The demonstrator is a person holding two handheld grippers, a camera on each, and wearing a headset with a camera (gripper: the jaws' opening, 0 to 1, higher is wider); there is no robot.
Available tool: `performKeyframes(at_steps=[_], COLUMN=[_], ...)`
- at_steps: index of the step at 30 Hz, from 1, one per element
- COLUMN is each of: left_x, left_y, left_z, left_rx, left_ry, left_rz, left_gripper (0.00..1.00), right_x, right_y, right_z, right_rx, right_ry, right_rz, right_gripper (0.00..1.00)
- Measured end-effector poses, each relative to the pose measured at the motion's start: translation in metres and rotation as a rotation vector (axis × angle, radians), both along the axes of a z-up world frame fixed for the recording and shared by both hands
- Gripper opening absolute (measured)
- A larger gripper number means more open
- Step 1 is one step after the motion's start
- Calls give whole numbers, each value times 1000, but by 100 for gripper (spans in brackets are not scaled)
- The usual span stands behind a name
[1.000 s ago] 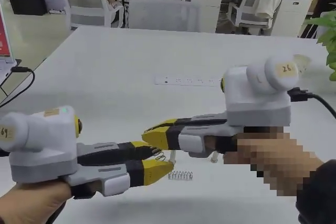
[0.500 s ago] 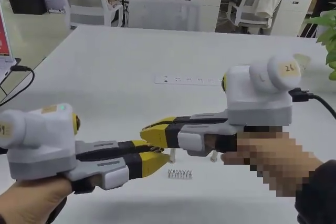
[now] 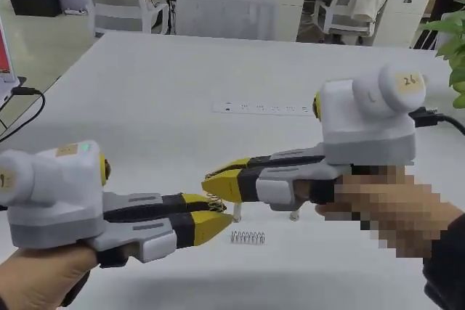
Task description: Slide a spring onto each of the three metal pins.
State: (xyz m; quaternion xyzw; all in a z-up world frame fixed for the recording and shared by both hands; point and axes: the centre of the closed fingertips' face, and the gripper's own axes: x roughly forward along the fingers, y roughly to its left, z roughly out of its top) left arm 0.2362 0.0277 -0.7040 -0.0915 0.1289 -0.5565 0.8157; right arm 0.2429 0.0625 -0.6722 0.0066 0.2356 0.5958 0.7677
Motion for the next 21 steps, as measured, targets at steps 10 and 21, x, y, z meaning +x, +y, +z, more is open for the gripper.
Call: performKeyframes(at_steps=[10, 21], left_x=[-12, -30], left_y=[-9, -21], left_z=[-10, -30], left_rx=[100, 268], left_ry=[-58, -125], left_rz=[-65, -181], left_gripper=[2, 2], right_x=[-17, -39], right_y=[-14, -31], right_z=[-11, -33], right_rx=[-183, -437], right_ry=[-14, 8], right_rz=[139, 336], right_gripper=[8, 8])
